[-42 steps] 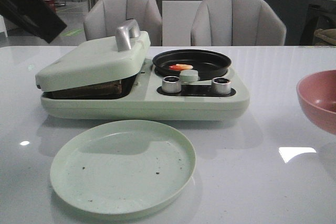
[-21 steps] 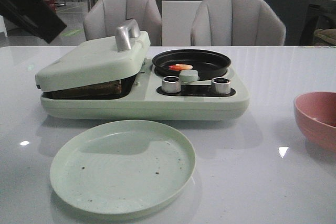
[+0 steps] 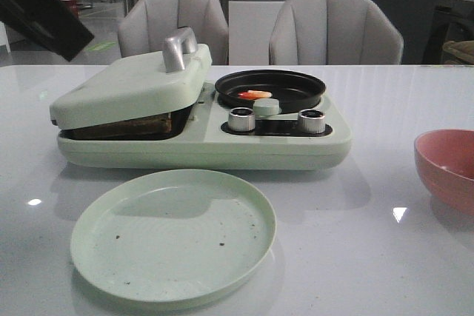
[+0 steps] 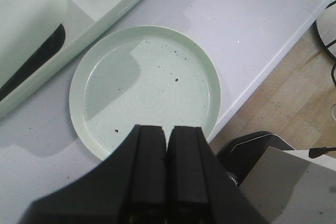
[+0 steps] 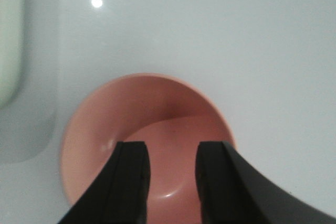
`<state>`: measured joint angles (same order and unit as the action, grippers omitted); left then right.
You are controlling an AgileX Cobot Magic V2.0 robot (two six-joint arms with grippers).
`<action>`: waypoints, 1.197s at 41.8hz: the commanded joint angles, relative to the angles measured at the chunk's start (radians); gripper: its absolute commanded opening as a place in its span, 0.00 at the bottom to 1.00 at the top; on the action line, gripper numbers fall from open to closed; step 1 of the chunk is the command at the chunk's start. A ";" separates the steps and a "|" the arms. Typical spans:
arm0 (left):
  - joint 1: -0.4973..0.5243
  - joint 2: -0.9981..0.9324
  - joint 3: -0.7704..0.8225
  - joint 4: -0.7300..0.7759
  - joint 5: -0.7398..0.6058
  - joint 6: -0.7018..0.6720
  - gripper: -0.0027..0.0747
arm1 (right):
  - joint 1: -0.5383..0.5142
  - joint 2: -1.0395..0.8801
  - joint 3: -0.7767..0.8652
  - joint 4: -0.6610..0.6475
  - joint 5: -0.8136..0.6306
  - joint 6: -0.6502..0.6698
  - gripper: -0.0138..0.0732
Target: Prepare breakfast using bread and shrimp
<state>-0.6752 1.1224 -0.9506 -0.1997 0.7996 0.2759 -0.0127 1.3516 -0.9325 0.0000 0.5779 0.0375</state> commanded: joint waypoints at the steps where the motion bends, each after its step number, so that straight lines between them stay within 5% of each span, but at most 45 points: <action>1: -0.006 -0.020 -0.025 -0.013 -0.059 -0.009 0.16 | 0.070 -0.128 -0.032 0.000 0.001 -0.023 0.58; 10: -0.006 -0.020 -0.025 -0.013 -0.059 -0.009 0.16 | 0.173 -0.327 0.002 0.000 0.105 -0.023 0.58; 39: -0.006 -0.020 -0.025 -0.013 -0.059 -0.009 0.16 | 0.174 -0.764 0.234 -0.011 0.291 -0.022 0.57; 50: -0.006 -0.018 -0.025 0.012 -0.095 -0.017 0.17 | 0.174 -0.773 0.241 -0.011 0.282 -0.022 0.33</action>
<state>-0.6752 1.1224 -0.9506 -0.1909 0.7815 0.2759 0.1629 0.5781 -0.6662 0.0000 0.9277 0.0223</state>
